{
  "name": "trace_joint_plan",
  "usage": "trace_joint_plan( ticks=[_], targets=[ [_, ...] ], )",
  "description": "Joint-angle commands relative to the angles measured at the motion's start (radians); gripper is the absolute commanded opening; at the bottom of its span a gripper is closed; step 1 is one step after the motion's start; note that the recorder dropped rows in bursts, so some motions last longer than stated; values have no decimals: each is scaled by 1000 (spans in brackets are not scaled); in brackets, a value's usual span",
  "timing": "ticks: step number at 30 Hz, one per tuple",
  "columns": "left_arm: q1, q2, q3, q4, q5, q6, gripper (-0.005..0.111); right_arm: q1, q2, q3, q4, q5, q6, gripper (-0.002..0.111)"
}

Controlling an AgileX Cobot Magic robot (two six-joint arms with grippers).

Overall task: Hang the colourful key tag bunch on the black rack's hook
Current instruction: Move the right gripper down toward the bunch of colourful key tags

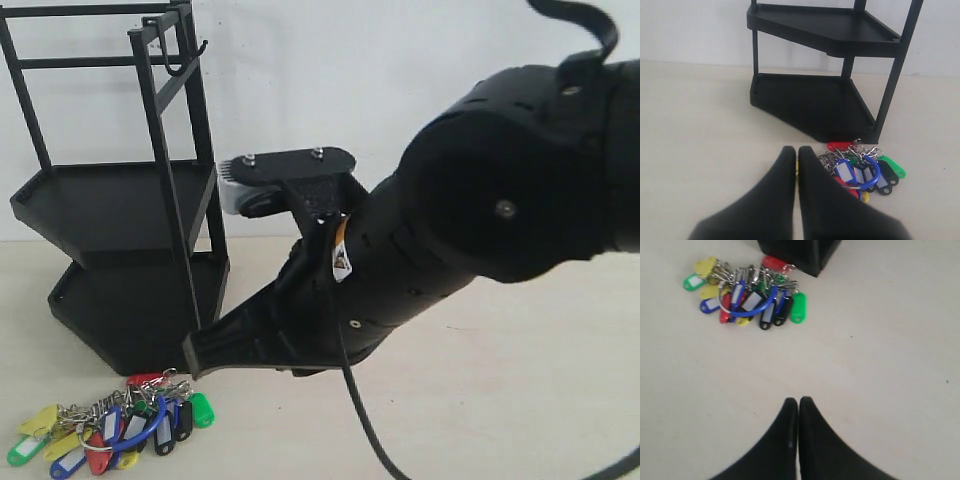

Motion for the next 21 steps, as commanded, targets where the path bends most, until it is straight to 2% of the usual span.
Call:
trace_joint_plan(
  ticks=[1,6,12,16,18,21],
  targets=[
    [2,-2,3,5,-7,3,4,-47,51,-26,-5,35,-10,0],
    [2,-2,3,5,-7,3,4,-53,98,-26,43,-47,-37,0],
    [2,-2,3,5,-7,3,4,-53,177,-26,341,-155,-281,0],
    [2,-2,3,5,-7,3,4,-53,237,-26,409,-215,-341,1],
    [2,-2,3,5,-7,3,4,-53,263,-26,422,-254,-341,8],
    [2,-2,3,5,-7,3,4,-53,296,-28,471,-313,-343,27]
  ],
)
